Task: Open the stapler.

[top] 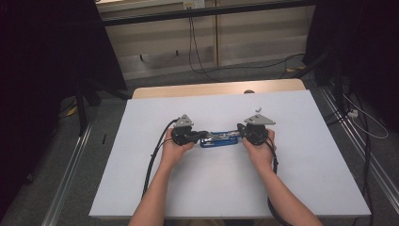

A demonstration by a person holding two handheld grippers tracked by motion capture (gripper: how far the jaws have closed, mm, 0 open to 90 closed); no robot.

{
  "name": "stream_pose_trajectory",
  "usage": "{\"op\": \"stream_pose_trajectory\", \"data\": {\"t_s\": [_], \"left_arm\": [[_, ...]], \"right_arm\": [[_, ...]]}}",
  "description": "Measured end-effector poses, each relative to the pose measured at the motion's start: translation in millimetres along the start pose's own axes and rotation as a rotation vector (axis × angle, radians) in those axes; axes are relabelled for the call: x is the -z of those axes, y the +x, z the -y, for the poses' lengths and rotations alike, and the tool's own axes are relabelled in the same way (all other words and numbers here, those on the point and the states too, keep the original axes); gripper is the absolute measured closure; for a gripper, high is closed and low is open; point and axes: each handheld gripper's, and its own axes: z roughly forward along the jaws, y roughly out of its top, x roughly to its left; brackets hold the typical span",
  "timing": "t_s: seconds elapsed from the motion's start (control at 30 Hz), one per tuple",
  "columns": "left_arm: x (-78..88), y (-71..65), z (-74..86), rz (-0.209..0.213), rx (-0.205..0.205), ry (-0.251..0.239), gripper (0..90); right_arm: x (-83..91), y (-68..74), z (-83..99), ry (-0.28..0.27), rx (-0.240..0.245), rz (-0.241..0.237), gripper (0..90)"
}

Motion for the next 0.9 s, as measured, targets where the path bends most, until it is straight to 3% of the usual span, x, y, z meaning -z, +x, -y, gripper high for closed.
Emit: {"op": "stream_pose_trajectory", "data": {"t_s": [0.1, 0.13, 0.2, 0.3, 0.47, 0.73, 0.9], "left_arm": [[4.0, 0.4, -3.1, 0.013, 0.042, -0.041, 90.0], [5.0, -0.4, -4.9, 0.016, 0.037, -0.028, 88.3], [5.5, -3.0, -7.3, 0.022, 0.03, -0.015, 81.7], [8.3, -6.2, -11.0, 0.036, 0.053, -0.052, 71.7], [21.9, -9.2, -20.0, -0.01, 0.037, -0.081, 61.1], [31.7, -17.2, -21.1, -0.048, 0.002, -0.02, 36.6], [42.1, -18.6, -18.5, -0.055, 0.055, -0.024, 23.8]], "right_arm": [[0.3, -1.3, -2.9, 0.016, 0.015, -0.003, 90.0], [0.3, -1.9, -3.8, 0.016, 0.016, -0.003, 90.0], [0.4, -3.0, -5.6, 0.014, 0.014, -0.004, 90.0], [0.8, -4.4, -9.3, 0.011, 0.017, -0.005, 89.6], [2.3, -7.5, -15.8, 0.023, 0.045, 0.034, 71.3], [8.1, -23.2, -24.5, 0.027, -0.005, 0.078, 46.0], [13.9, -38.0, -31.0, 0.031, 0.003, 0.121, 36.8]]}}
